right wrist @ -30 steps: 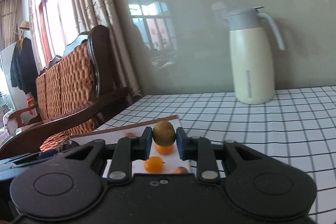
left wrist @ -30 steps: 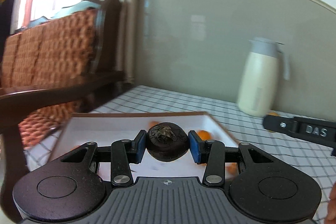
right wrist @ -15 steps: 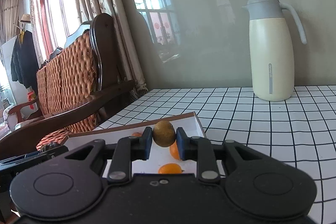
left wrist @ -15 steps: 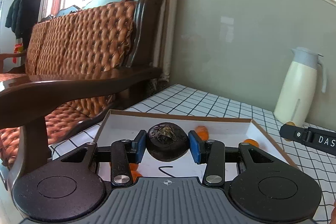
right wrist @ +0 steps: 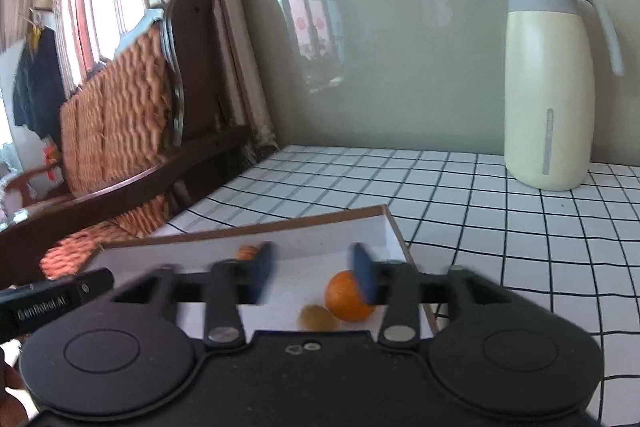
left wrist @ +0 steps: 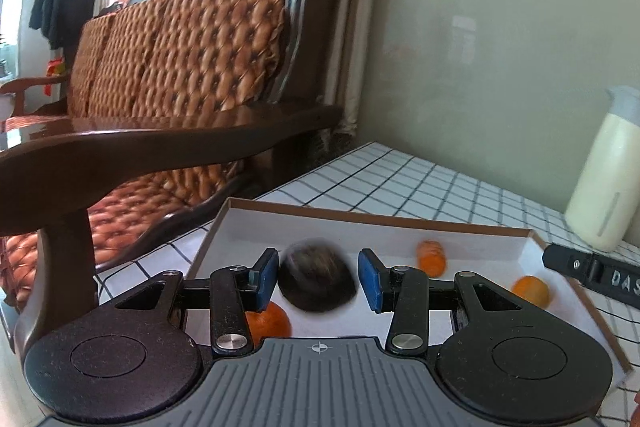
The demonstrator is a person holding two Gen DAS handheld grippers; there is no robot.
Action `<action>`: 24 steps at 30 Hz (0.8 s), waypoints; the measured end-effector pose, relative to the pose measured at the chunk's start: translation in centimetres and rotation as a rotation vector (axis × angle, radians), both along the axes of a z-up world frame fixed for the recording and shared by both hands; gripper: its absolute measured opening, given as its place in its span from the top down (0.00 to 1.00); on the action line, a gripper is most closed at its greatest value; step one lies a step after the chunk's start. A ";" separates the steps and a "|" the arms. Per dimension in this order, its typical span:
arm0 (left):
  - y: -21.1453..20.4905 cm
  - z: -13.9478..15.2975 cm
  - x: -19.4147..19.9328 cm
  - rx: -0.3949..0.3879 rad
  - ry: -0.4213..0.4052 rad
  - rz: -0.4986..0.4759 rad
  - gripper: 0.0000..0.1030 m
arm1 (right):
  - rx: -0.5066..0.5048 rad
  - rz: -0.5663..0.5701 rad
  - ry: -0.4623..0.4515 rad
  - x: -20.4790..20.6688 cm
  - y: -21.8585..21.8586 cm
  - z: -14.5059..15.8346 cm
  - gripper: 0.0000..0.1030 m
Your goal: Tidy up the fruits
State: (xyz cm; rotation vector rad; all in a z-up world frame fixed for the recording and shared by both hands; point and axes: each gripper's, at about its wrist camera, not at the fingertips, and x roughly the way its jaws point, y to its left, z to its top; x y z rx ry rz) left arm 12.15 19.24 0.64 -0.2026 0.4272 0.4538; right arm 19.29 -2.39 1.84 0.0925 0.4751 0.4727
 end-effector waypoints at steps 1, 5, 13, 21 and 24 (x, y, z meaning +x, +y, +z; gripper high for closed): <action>0.3 0.0 0.3 -0.014 0.004 0.003 0.36 | 0.018 -0.020 -0.017 -0.4 -0.3 0.0 0.30; -0.1 0.5 -0.6 0.014 -0.052 0.043 0.00 | 0.045 -0.037 -0.062 -1.9 -1.3 0.5 0.24; -0.9 1.0 -1.3 0.006 -0.045 0.018 0.00 | 0.082 -0.052 -0.093 -3.2 -2.8 1.3 0.12; -1.8 1.7 -3.4 0.031 -0.049 -0.010 0.00 | 0.113 -0.044 -0.088 -4.9 -4.3 2.4 0.09; -2.7 2.3 -4.6 0.054 -0.046 -0.023 0.00 | 0.120 -0.044 -0.102 -6.6 -5.0 3.0 0.07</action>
